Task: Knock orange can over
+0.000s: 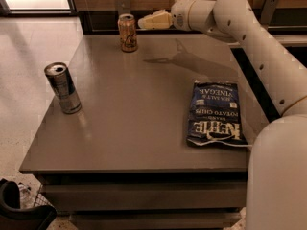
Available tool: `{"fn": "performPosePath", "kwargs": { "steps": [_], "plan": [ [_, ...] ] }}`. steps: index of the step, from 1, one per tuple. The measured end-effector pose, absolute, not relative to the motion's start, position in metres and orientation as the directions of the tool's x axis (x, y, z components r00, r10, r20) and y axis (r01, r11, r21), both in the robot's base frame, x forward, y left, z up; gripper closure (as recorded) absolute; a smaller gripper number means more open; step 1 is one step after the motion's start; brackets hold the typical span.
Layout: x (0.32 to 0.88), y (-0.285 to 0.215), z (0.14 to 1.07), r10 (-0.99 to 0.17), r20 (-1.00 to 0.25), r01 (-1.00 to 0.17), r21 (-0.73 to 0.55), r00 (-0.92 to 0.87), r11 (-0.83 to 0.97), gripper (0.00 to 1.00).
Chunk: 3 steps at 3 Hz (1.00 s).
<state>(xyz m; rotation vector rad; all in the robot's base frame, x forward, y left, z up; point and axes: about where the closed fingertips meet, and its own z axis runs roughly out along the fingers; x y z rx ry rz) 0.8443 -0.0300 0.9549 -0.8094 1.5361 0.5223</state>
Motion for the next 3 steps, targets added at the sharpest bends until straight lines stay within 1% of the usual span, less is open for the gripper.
{"fn": "performPosePath", "kwargs": {
  "steps": [1, 2, 3],
  "plan": [
    [0.866, 0.001, 0.934, -0.163, -0.987, -0.785, -0.093, -0.011, 0.613, 0.0],
    [0.872, 0.021, 0.923, -0.155, -0.988, -0.81, -0.074, -0.021, 0.581, 0.0],
    [0.872, 0.037, 0.912, -0.107, -0.994, -0.828, -0.031, -0.035, 0.559, 0.0]
  ]
}}
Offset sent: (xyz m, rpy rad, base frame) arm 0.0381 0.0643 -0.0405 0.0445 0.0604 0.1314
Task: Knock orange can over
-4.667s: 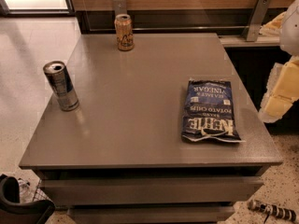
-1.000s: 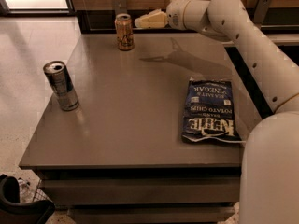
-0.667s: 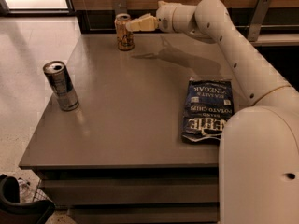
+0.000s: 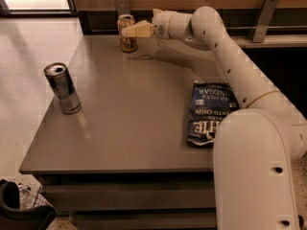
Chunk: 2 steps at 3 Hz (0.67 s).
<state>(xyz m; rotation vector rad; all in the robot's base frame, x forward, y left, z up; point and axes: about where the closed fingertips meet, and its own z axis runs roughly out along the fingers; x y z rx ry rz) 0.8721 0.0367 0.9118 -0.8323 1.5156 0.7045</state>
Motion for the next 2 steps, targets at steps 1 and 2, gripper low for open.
{"fn": "performPosePath", "kwargs": {
  "steps": [1, 2],
  "plan": [
    [0.87, 0.06, 0.901, -0.013, -0.999, -0.848, 0.037, -0.052, 0.529, 0.13],
    [0.866, 0.075, 0.894, 0.047, -0.997, -0.857, 0.078, -0.063, 0.51, 0.34]
  ]
}}
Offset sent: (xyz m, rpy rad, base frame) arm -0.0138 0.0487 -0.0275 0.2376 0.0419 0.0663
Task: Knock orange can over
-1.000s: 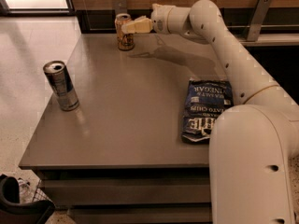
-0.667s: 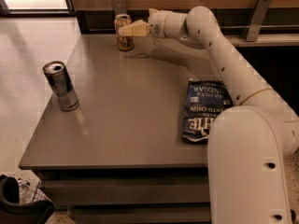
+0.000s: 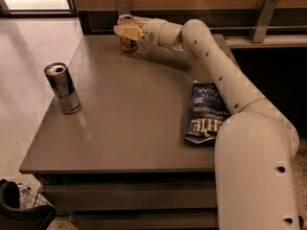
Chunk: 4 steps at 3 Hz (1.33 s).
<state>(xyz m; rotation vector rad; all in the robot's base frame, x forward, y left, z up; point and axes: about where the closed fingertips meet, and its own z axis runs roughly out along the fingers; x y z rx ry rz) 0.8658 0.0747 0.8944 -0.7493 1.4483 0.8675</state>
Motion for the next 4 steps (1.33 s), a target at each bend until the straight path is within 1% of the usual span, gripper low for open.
{"fn": "performPosePath", "kwargs": {
  "steps": [1, 2, 3, 4],
  "plan": [
    [0.8641, 0.0811, 0.8941, 0.057, -0.996, -0.861, 0.085, -0.065, 0.502, 0.58],
    [0.8633, 0.0862, 0.8936, 0.058, -0.996, -0.864, 0.087, -0.067, 0.496, 0.9],
    [0.8629, 0.0884, 0.8934, 0.058, -0.996, -0.865, 0.087, -0.067, 0.494, 1.0],
    [0.8604, 0.0885, 0.8958, 0.043, -0.997, -0.866, 0.081, -0.068, 0.493, 1.0]
  ]
}}
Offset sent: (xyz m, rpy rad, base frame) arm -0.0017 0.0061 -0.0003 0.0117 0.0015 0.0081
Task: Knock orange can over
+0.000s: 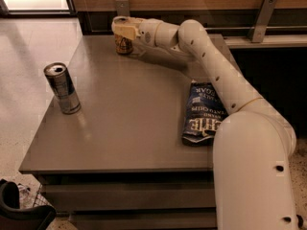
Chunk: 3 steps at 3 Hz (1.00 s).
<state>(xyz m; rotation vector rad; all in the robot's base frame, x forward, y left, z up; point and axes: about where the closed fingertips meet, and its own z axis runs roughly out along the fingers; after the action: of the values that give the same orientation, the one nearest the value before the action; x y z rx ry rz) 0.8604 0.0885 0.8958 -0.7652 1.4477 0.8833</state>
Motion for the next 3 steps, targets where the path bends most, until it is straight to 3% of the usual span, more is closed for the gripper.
{"fn": "performPosePath", "kwargs": {
  "steps": [3],
  "plan": [
    [0.8574, 0.0823, 0.9013, 0.029, -0.997, -0.862, 0.074, -0.069, 0.501, 1.0]
  ]
}}
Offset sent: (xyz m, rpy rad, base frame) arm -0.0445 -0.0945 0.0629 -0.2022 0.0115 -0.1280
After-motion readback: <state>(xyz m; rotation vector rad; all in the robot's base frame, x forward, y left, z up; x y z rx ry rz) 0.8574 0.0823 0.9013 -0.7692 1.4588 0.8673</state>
